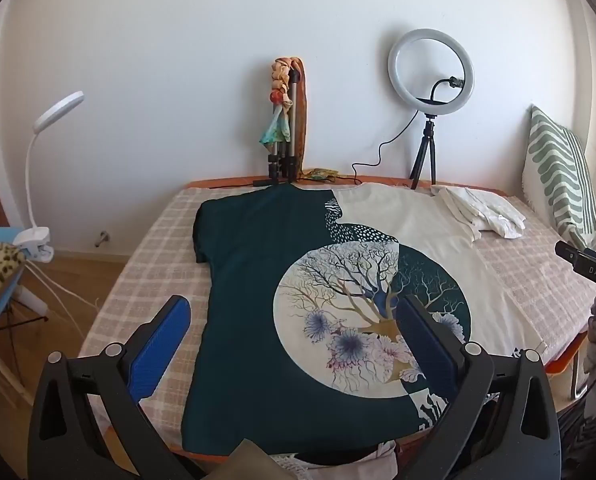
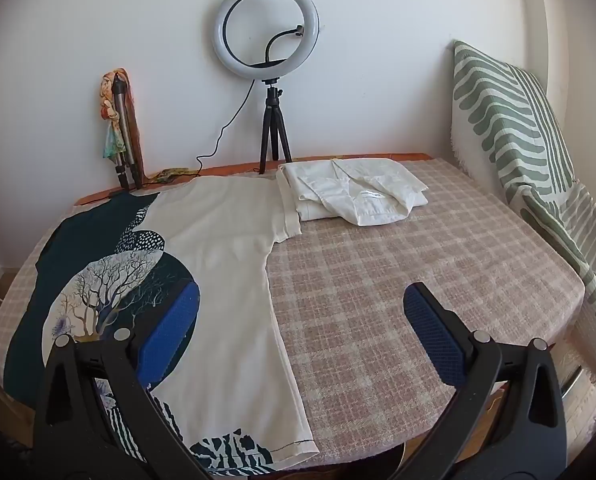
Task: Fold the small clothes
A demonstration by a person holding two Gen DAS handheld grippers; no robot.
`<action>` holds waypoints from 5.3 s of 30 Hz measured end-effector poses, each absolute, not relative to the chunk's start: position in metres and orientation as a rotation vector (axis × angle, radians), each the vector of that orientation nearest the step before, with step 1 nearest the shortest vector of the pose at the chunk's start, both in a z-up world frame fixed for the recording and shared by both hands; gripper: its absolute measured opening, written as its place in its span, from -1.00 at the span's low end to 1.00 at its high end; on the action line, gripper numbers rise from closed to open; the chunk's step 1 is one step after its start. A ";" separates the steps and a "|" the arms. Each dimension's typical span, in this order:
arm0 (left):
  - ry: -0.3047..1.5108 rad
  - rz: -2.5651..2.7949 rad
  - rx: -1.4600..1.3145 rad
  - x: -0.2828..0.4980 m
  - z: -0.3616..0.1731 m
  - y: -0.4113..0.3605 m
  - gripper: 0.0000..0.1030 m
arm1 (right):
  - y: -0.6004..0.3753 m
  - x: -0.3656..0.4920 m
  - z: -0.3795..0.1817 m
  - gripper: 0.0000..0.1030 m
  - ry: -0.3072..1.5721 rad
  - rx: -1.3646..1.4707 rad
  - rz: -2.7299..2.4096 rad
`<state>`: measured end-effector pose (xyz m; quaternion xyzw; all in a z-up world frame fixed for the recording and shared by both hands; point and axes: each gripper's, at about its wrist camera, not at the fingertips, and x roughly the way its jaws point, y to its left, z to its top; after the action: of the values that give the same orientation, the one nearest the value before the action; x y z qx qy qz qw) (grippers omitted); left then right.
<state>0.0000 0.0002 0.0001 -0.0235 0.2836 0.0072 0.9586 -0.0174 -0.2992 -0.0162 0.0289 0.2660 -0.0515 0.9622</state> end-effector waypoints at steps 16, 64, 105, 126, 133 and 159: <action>0.560 0.024 -0.045 -0.001 0.005 0.000 0.98 | -0.301 -0.017 -0.016 1.00 0.533 0.058 -0.106; 0.547 0.019 -0.034 -0.002 0.004 -0.003 0.98 | -0.298 -0.015 -0.014 1.00 0.537 0.073 -0.107; 0.672 0.008 -0.174 0.006 -0.023 0.045 0.98 | -0.267 0.004 -0.010 1.00 0.597 0.161 0.019; 0.919 0.041 -0.376 -0.003 -0.123 0.125 0.13 | 0.006 0.143 0.027 0.68 0.787 -0.099 0.620; 0.928 -0.002 -0.408 0.001 -0.133 0.128 -0.19 | 0.110 0.213 -0.001 0.63 0.898 -0.147 0.673; 0.929 -0.113 -0.554 0.019 -0.139 0.129 -0.90 | 0.251 0.324 -0.137 -0.17 1.126 -0.310 0.579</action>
<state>0.0194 0.1286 -0.1392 -0.2634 0.4419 -0.0537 0.8558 0.3241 0.2513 -0.1366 -0.1444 0.5240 0.2696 0.7949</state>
